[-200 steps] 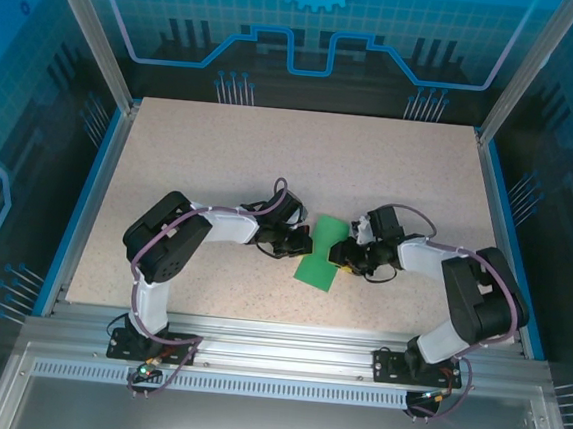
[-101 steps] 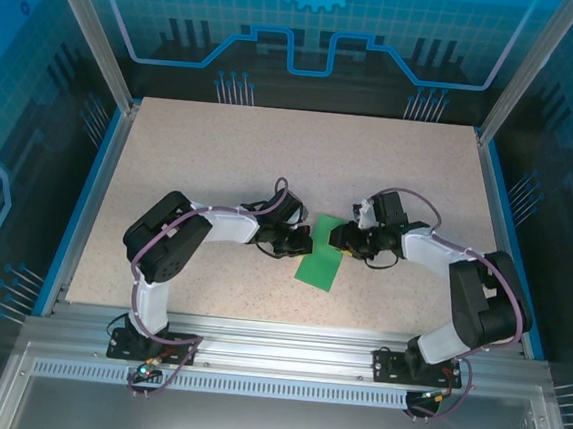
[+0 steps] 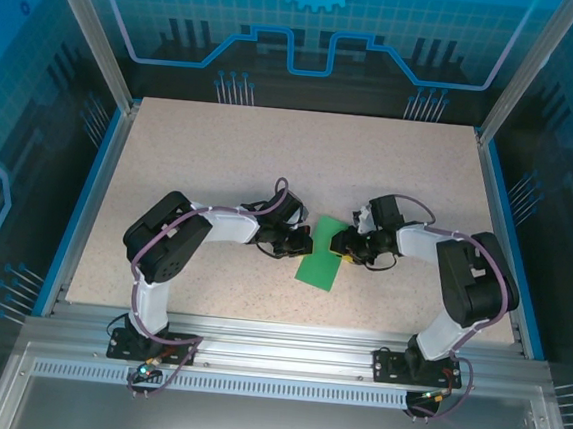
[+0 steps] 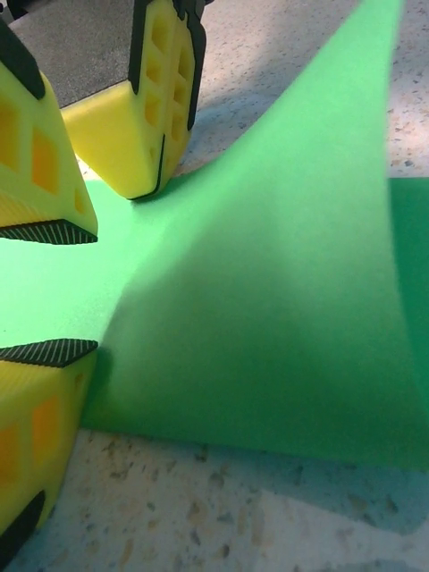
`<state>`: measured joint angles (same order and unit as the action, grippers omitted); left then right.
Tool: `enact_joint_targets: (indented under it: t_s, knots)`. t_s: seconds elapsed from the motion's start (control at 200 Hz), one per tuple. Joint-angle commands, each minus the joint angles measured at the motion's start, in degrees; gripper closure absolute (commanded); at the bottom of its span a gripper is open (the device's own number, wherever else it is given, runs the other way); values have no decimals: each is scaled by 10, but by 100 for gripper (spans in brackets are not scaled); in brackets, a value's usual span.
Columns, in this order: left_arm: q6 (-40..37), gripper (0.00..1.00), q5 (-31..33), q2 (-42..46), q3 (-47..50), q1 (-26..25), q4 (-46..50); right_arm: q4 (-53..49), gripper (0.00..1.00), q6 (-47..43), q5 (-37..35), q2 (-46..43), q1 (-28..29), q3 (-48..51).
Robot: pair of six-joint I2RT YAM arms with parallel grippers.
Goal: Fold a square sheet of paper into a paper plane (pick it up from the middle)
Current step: Fold the square sheet of paper in half at the center of the table.
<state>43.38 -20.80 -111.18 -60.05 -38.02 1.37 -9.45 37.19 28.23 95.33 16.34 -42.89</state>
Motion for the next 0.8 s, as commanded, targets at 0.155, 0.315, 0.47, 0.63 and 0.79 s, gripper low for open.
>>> enact_joint_targets:
  t_s: [0.155, 0.315, 0.47, 0.63, 0.79]
  knots:
    - [-12, 100, 18, -26, 7, -8, 80, -44, 63, -20, -9, -15, -10, -57]
    - [-14, 100, 18, -24, 7, -8, 83, -20, 63, -14, -1, 33, -21, -49]
    - [-15, 100, 20, -21, 7, -8, 85, 5, 64, -8, -10, 66, -26, -30]
    - [-16, 100, 20, -20, 8, -8, 87, -3, 64, -1, -5, 57, -29, -38]
    - [-16, 100, 19, -19, 9, -8, 87, -35, 63, -10, -5, 12, -30, -70]
